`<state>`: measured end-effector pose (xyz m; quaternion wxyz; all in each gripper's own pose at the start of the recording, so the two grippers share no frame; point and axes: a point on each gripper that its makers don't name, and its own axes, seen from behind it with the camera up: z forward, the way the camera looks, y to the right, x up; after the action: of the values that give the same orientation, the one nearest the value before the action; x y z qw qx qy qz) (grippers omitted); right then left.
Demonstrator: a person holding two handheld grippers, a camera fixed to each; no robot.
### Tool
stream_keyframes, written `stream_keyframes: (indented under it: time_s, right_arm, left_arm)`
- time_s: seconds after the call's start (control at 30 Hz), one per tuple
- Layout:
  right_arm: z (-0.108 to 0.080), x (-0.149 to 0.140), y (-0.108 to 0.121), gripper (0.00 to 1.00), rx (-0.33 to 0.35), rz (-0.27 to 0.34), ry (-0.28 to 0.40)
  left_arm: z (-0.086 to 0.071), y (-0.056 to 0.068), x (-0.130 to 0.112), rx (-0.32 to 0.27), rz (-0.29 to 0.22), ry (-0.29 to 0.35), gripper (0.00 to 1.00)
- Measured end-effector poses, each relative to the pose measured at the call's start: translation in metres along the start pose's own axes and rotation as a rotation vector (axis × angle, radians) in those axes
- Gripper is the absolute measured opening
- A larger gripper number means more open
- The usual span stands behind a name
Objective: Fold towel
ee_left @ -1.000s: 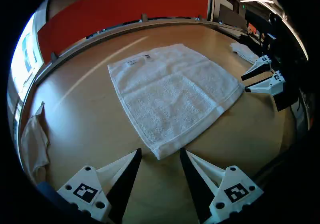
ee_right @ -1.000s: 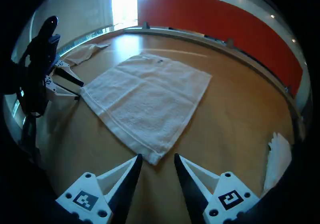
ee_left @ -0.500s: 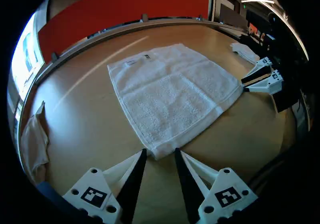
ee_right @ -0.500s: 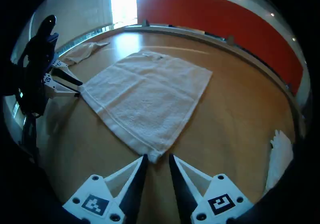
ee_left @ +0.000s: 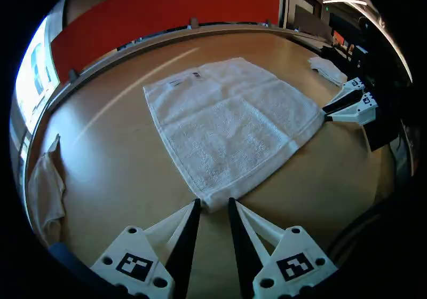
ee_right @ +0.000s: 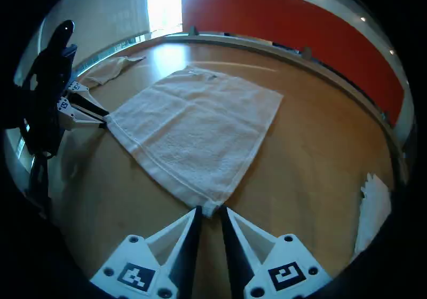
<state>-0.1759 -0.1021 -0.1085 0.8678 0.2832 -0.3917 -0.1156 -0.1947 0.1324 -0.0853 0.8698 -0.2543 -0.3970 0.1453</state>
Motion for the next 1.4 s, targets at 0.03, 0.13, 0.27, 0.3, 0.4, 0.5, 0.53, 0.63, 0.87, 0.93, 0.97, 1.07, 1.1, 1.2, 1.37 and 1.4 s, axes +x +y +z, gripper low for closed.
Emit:
stream_keyframes:
  time_s: [0.03, 0.13, 0.27, 0.3, 0.4, 0.5, 0.53, 0.63, 0.87, 0.93, 0.97, 1.07, 1.1, 1.2, 1.37, 1.4]
  right_arm:
    - [0.0, 0.0, 0.0, 0.18, -0.001, -0.001, 0.0]
    - [0.0, 0.0, -0.001, 0.15, -0.004, -0.003, -0.001]
    - [0.0, 0.0, -0.001, 0.12, -0.009, -0.001, -0.003]
    - [0.0, 0.001, -0.001, 0.12, -0.01, 0.0, -0.003]
    - [-0.001, 0.001, -0.001, 0.09, -0.011, 0.003, -0.001]
    - [-0.002, 0.002, 0.0, 0.06, -0.013, 0.01, 0.004]
    - [-0.003, 0.003, 0.0, 0.06, -0.012, 0.013, 0.005]
    - [-0.004, 0.004, 0.0, 0.05, -0.011, 0.019, 0.01]
    - [-0.006, 0.008, -0.002, 0.04, -0.002, 0.023, 0.02]
    - [-0.006, 0.01, -0.002, 0.04, 0.002, 0.026, 0.025]
    - [-0.007, 0.012, -0.003, 0.04, 0.004, 0.028, 0.029]
    - [-0.009, 0.016, -0.002, 0.04, 0.004, 0.028, 0.04]
    - [-0.01, 0.017, -0.002, 0.04, 0.003, 0.026, 0.044]
    - [-0.016, 0.024, -0.002, 0.04, 0.0, 0.016, 0.059]
    - [-0.03, 0.04, -0.003, 0.04, 0.001, 0.01, 0.093]
    - [-0.033, 0.044, -0.003, 0.04, 0.001, 0.01, 0.1]
  left_arm:
    - [0.0, 0.0, 0.0, -0.001, 0.002, 0.0, 0.35]
    - [0.001, 0.001, 0.0, -0.001, 0.008, 0.001, 0.3]
    - [0.001, 0.0, 0.001, 0.006, 0.01, 0.0, 0.19]
    - [0.001, 0.0, 0.001, 0.009, 0.01, 0.0, 0.16]
    - [0.0, 0.0, 0.001, 0.01, 0.003, 0.002, 0.13]
    - [0.0, -0.001, 0.0, 0.012, -0.002, 0.004, 0.11]
    - [0.0, -0.002, 0.0, 0.012, -0.004, 0.005, 0.11]
    - [-0.001, -0.002, 0.001, 0.013, -0.009, 0.007, 0.1]
    - [-0.003, -0.003, 0.004, 0.01, -0.022, 0.016, 0.1]
    - [-0.004, -0.004, 0.006, 0.011, -0.025, 0.02, 0.1]
    - [-0.005, -0.005, 0.007, 0.012, -0.027, 0.023, 0.1]
    - [-0.007, -0.004, 0.011, 0.009, -0.038, 0.029, 0.1]
    - [-0.008, -0.004, 0.012, 0.007, -0.042, 0.031, 0.1]
    - [-0.013, -0.004, 0.016, 0.006, -0.056, 0.039, 0.1]
    - [-0.025, -0.003, 0.025, 0.002, -0.082, 0.054, 0.1]
    - [-0.028, -0.003, 0.027, 0.001, -0.087, 0.056, 0.1]
